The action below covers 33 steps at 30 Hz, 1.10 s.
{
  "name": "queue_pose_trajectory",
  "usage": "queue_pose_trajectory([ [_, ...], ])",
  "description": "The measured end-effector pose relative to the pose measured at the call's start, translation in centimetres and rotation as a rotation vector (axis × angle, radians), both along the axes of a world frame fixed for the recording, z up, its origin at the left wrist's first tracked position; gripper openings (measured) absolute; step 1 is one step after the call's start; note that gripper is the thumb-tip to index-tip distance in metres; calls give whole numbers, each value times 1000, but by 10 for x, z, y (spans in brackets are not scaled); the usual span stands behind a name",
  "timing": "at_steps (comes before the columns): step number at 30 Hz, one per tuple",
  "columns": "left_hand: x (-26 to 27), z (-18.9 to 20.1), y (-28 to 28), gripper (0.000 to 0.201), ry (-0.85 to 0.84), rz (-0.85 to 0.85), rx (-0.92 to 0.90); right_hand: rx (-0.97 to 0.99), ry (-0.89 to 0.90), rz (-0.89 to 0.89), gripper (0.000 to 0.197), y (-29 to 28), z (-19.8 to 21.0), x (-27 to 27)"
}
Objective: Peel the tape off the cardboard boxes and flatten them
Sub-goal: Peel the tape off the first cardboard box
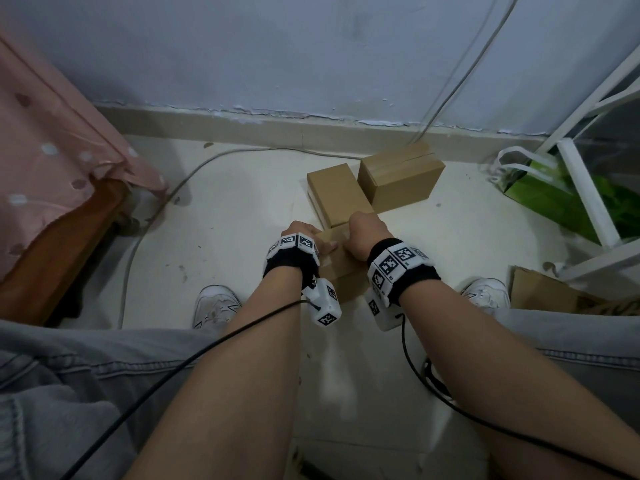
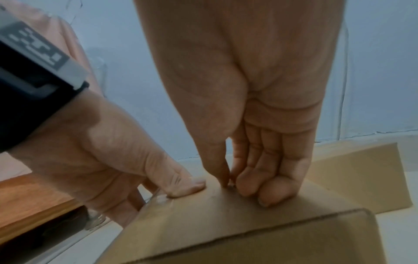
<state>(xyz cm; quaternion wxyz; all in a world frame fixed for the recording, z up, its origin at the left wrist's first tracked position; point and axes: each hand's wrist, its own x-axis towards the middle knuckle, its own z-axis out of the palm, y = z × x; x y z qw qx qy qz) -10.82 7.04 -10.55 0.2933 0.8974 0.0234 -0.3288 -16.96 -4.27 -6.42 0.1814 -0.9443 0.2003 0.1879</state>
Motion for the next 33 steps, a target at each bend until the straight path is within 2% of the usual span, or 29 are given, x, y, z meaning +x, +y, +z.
queue_pose_trajectory([
  [7, 1, -5, 1, 58, -3, 12, -26, -9, -36, -36, 18, 0, -4, 0],
  [15, -1, -8, 0, 58, -19, 25, -32, -15, -62, -66, 16, 4, -9, 1],
  [18, 0, -8, 2, 56, -23, 26, -41, 47, -64, -133, 16, 2, -12, -1],
  [23, 3, -11, 3, 57, -2, 13, -70, 197, -121, -250, 33, -17, -12, -3],
  [28, 2, -15, 4, 48, -32, 11, -79, 136, -119, -174, 23, -6, -11, -3],
  [33, 3, -16, 2, 60, -33, 25, -47, 39, -133, -151, 6, 3, -15, 2],
])
